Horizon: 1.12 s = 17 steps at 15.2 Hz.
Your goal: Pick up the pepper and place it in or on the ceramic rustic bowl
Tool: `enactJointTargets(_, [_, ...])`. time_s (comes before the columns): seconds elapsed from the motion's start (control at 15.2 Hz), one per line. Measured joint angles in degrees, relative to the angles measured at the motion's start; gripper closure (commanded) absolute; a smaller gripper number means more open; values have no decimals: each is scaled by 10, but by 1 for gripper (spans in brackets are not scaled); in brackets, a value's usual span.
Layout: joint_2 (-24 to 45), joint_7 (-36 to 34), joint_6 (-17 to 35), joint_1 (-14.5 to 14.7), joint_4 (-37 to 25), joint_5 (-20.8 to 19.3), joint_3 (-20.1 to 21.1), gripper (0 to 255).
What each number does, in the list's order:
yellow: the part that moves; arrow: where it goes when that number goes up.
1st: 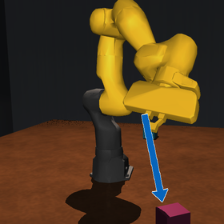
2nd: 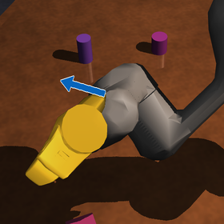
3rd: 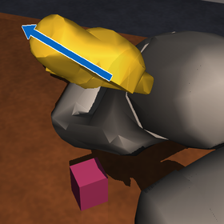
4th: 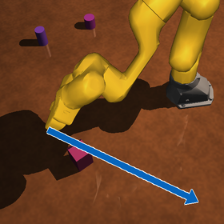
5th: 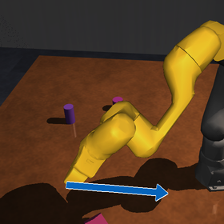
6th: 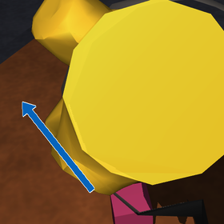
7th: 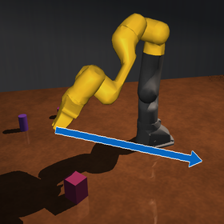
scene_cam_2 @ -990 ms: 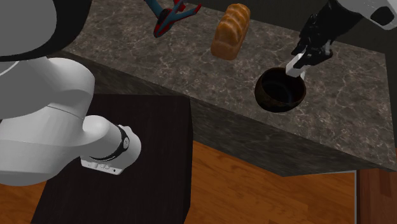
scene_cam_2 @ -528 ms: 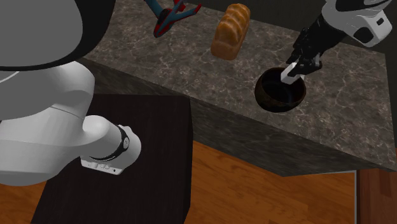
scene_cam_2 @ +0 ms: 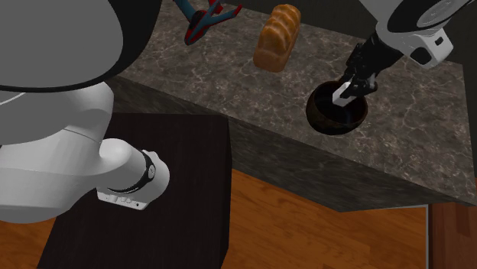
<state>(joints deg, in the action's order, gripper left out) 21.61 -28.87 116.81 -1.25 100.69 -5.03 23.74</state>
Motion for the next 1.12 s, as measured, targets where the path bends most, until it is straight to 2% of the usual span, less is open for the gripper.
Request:
enactJointTargets(0.2, [0,0,0,0,0,0,0,255])
enactJointTargets(0.26, [0,0,0,0,0,0,0,0])
enactJointTargets(0.66, [0,0,1,0,0,0,0,0])
enactJointTargets(0.92, [-17,5,-51,-3,-36,8,3,0])
enactJointTargets(1.12, [-19,6,-64,-3,-46,9,3,0])
